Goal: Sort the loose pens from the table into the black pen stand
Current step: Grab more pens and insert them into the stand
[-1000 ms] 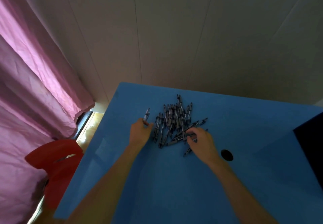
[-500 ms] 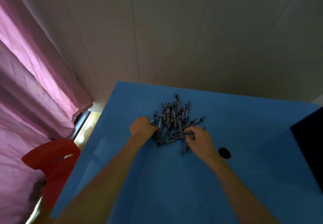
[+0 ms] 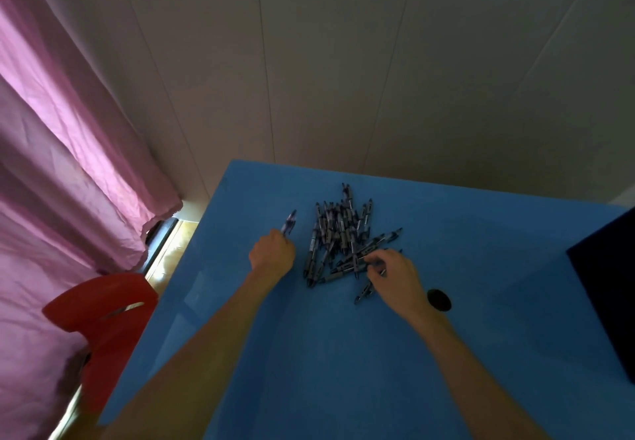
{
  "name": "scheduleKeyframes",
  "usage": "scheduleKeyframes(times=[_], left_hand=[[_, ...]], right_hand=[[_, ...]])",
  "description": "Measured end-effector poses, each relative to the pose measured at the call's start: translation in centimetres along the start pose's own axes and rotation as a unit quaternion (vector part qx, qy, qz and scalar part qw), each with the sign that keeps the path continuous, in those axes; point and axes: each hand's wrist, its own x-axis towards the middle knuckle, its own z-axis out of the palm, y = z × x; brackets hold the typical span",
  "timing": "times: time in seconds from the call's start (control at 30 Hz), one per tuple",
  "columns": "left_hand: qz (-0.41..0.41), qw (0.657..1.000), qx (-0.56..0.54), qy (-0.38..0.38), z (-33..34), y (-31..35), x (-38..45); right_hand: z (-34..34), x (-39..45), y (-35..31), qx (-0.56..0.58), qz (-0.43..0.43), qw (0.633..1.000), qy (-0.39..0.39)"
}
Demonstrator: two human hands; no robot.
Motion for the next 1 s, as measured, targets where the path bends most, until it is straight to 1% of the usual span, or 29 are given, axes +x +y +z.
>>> scheduleKeyframes(times=[0.1,0.2,0.37,0.5,0.7,0.87,1.0], left_hand=[[-0.017,0.997,-0.068,-0.014,-0.4,0.1,-0.2],[-0.019,0.994,-0.103,-0.017,0.0,0.3,-0.4],[-0.023,0.983,-0.175,-0.05,1.6,0.8,-0.4],[-0.032,0.978,-0.198,-0.049,2.4,1.1,-0.5],[-0.066,0.962,-0.253,-0.08,1.8,1.2,-0.1],[-0.077,0.959,-0.272,-0.033,1.2,0.2,-0.4],[-0.068,0.967,-0.247,-0.004,0.7,-0.8,-0.8]], right_hand=[[0.0,0.1,0.0,0.001,0.001,1.0,0.004],[0.0,0.2,0.0,0.006,0.0,1.0,0.009],[-0.2,0.2,0.4,0.007,0.004,1.0,0.012],[-0.3,0.1,0.9,0.011,0.011,1.0,0.008],[-0.3,0.3,1.2,0.015,0.013,1.0,0.011],[-0.3,0.9,0.7,0.012,0.012,1.0,0.009],[-0.3,1.0,0.4,0.014,0.013,1.0,0.008]])
